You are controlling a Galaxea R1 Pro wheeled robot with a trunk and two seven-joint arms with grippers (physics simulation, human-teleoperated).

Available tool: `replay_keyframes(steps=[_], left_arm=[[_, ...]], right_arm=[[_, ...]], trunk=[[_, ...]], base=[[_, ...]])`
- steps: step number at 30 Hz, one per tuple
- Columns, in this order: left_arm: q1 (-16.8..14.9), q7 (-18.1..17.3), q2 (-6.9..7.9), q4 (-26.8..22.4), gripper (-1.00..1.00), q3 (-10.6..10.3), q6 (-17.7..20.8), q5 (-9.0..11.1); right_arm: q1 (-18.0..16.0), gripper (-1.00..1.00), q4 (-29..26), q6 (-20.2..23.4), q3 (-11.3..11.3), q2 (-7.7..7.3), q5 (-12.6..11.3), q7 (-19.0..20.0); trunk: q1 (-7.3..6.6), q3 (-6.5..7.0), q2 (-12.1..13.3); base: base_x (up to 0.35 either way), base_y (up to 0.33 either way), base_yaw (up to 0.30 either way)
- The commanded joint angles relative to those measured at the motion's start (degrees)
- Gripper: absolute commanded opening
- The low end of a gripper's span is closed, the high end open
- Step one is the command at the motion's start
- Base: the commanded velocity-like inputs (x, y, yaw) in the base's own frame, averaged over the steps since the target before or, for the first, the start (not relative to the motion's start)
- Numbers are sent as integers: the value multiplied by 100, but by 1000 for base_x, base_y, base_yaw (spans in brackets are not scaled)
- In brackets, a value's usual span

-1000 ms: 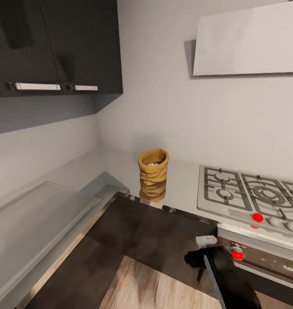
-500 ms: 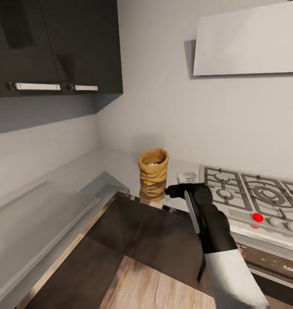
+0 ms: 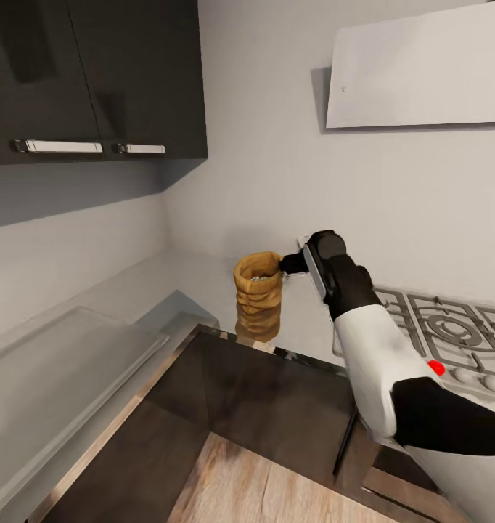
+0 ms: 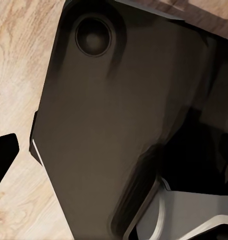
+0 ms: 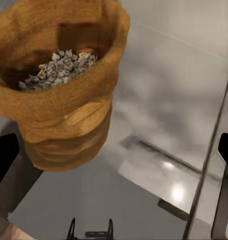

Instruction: In the kitchen, take the popcorn bag from the countertop, put it into the microwave, and heat it until the popcorn is cooked so the cooked popcorn ends up inside the bag.

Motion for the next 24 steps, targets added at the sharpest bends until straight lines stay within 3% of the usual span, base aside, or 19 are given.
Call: replay_keyframes(steps=[1,4,8,24], left_arm=[[-1,4,-2,-4,100,28,-8,12],[-1,4,-2,-4,100,28,-9,12],[-1,4,-2,-4,100,28,-9,12],[-1,-48,-3,-4,100,36,-6,30]], right_arm=[[-133,100,136,24,-66,0,16,-9],[-381,100,490,24,-358,0,1,-299],[-402,100,459,24,-588,0,-9,-378],[-405,100,447,24,-635,0,-11,-362]], trunk=[[0,-7,-4],[0,-7,-4],[0,-7,-4],[0,-7,-4]], base=[[0,0,0],[0,0,0],[0,0,0],[0,0,0]])
